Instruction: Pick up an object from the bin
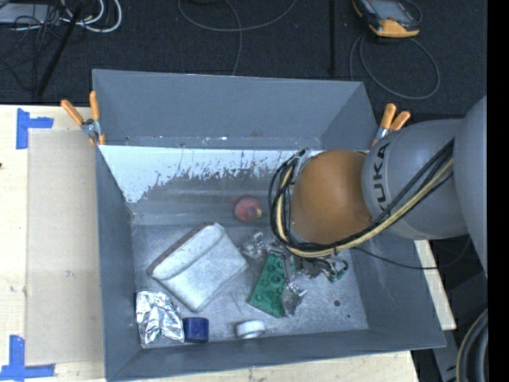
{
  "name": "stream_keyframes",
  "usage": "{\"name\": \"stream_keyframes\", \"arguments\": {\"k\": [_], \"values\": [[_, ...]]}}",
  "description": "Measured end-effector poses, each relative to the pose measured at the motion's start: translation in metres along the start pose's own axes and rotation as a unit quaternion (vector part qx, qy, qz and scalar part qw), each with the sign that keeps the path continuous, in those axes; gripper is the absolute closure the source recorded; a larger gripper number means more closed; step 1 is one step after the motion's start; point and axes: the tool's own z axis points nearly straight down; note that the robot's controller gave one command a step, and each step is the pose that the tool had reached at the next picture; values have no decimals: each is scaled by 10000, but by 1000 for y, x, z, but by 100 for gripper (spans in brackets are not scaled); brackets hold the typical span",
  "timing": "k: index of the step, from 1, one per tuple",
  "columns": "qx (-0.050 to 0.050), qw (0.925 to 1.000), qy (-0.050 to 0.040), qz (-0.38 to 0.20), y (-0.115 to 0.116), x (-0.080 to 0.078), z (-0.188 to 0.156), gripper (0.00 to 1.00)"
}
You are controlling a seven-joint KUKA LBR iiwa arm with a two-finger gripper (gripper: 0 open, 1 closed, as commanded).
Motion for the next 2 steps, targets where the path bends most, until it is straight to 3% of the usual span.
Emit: {"name": "stream_keyframes", "arguments": {"k": [1, 2], "values": [[9, 10000, -28, 6, -1, -3, -5, 100], [6, 9966, -5, -829, 9, -4, -127, 100]]}}
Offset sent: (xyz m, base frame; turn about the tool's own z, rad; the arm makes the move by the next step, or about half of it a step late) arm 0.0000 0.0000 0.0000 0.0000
